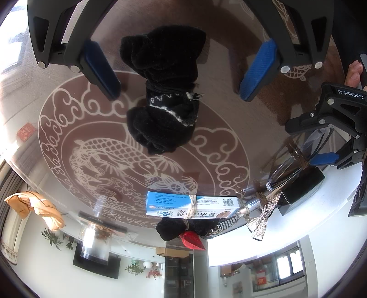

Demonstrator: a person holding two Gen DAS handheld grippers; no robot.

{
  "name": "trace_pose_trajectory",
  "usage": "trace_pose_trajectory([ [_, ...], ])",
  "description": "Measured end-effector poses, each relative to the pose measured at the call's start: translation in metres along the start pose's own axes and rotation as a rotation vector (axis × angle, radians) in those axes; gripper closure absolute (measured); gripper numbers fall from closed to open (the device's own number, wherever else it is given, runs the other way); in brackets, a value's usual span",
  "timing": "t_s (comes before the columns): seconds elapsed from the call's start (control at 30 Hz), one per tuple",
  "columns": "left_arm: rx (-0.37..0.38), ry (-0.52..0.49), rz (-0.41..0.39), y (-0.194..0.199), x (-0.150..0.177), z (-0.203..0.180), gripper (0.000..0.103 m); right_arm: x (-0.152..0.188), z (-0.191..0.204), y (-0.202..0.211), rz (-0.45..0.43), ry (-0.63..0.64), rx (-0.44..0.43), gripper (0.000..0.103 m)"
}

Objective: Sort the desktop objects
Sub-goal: 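Lift the glasses with the left tool while the right tool lifts the black fabric item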

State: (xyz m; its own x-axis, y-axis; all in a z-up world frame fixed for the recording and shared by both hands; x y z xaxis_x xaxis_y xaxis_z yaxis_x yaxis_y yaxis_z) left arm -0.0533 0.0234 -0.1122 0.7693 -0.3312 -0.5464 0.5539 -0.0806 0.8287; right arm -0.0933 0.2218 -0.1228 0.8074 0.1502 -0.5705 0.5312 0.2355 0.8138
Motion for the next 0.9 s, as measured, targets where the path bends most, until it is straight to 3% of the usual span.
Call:
trace_pose_trajectory([
  [0.9, -0.001, -0.001, -0.002, -0.0007, -0.0021, -0.001, 0.0, 0.0002, -0.0009, 0.0, 0.0, -0.001, -0.002, 0.0],
])
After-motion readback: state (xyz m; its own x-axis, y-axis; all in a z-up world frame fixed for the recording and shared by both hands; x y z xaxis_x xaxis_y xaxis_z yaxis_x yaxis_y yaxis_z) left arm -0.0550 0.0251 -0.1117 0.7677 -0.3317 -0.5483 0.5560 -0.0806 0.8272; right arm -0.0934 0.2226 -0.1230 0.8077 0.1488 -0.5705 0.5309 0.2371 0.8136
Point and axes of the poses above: each gripper's, at about its wrist camera, not at the fingertips, and y roughly against the way its jaws point, z to its left, x to its underside, the point moved 8 cm from there along -y, roughly the way its jaws point, and after that the axes turned 12 degrees about -y, right-handed, at the moved point
